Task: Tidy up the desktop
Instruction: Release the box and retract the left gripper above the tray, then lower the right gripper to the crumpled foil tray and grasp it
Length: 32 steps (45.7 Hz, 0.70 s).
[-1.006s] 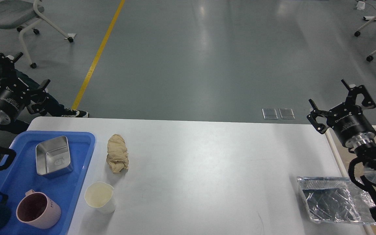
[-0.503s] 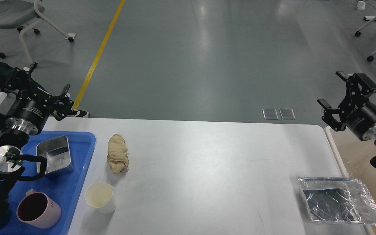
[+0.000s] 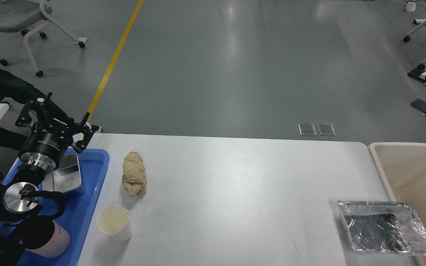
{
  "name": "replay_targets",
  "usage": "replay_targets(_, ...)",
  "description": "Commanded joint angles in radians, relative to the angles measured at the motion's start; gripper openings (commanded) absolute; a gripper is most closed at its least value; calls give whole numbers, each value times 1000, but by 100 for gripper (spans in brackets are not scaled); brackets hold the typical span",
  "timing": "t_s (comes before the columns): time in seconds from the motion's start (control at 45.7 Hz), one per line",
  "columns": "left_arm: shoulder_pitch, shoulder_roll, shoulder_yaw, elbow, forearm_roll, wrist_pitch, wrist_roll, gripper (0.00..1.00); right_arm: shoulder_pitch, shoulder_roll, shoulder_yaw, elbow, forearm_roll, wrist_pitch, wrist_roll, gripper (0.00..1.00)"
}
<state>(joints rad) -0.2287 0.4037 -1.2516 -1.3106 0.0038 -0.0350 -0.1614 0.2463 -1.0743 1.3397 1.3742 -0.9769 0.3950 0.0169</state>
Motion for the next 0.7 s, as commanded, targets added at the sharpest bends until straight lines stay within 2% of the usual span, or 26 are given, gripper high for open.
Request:
replay_targets(0.0,12,-33,-5,5,4,0,0,96,-16,-105,-68,28,-101,2,3,100)
replay_targets(0.153,20,-36,-2,7,4,1,0,96,-24,-183,-161,32,-215,-7,20,100)
replay_targets(0.503,31,-2,-5,7,7,0,0,96,-25,-222,-162,60,-321,-68,18,100)
replay_targets(0.678,34,0,-5,7,7,0,0,96,-39,-253,-175,183,-589,-81,21,100)
